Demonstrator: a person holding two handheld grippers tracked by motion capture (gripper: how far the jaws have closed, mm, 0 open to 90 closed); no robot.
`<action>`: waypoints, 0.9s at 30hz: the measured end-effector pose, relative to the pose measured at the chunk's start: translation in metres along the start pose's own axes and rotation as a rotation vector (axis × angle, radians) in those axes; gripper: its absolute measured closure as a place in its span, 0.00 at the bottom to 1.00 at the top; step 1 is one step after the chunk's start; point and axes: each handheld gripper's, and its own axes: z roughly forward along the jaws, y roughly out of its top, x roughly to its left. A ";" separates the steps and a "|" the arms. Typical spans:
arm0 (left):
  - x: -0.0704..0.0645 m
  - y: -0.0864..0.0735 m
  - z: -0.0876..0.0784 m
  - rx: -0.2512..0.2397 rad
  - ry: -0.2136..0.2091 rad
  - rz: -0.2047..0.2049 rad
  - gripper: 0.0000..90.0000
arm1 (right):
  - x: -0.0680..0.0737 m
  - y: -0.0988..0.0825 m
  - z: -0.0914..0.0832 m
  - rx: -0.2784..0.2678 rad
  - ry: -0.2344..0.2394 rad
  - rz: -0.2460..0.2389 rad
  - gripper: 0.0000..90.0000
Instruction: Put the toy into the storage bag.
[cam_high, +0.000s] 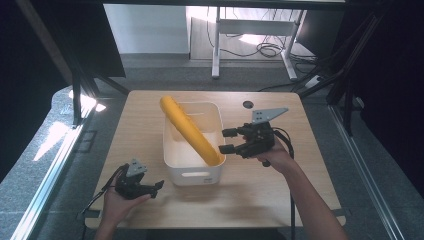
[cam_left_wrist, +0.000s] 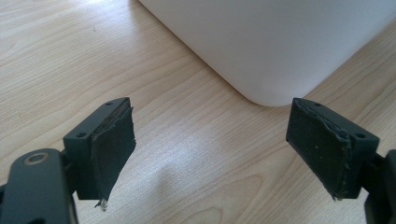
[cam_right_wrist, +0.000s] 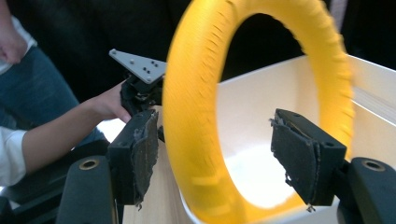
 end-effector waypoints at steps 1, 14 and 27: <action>0.000 0.000 0.000 0.000 0.000 0.000 0.17 | 0.000 0.000 0.000 0.000 0.000 0.000 0.36; 0.000 0.000 0.000 0.007 0.000 0.003 0.17 | -0.012 -0.066 -0.058 -0.064 -0.243 0.074 0.39; -0.001 0.000 0.000 0.011 0.000 0.003 0.17 | -0.021 -0.121 -0.073 0.002 -0.426 0.133 0.39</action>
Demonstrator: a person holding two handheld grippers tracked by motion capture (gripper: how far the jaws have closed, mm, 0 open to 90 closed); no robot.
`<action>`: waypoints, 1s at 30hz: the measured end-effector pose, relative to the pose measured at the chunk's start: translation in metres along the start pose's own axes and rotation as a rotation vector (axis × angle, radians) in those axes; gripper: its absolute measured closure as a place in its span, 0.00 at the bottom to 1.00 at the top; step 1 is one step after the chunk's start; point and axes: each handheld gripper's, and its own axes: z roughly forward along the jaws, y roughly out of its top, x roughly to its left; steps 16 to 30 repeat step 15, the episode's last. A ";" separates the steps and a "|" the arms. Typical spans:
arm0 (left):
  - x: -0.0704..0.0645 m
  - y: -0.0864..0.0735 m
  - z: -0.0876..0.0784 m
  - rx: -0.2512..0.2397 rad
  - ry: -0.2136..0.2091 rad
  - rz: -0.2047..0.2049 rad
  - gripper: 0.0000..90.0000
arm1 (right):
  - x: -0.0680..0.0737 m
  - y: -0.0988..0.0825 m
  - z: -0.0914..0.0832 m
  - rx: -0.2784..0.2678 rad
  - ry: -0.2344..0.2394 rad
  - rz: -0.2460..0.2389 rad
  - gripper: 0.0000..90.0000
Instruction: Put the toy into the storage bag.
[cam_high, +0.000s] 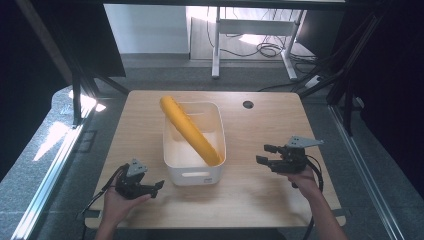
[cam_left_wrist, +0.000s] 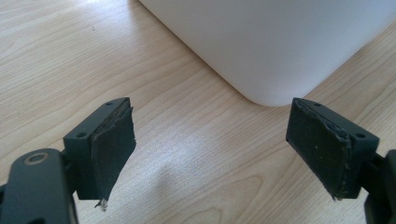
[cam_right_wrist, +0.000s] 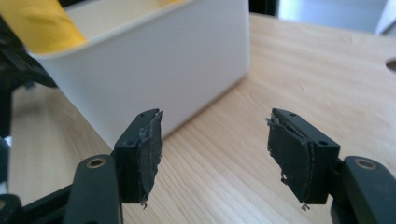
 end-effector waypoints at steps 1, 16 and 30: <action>0.000 0.000 0.000 0.000 -0.001 0.000 0.17 | 0.000 0.000 0.000 0.006 -0.011 -0.002 0.39; 0.000 0.000 -0.001 0.000 0.002 0.006 0.17 | 0.001 -0.001 0.004 0.003 -0.031 -0.002 0.38; 0.000 0.000 -0.001 0.000 0.002 0.006 0.17 | 0.001 -0.001 0.004 0.003 -0.031 -0.002 0.38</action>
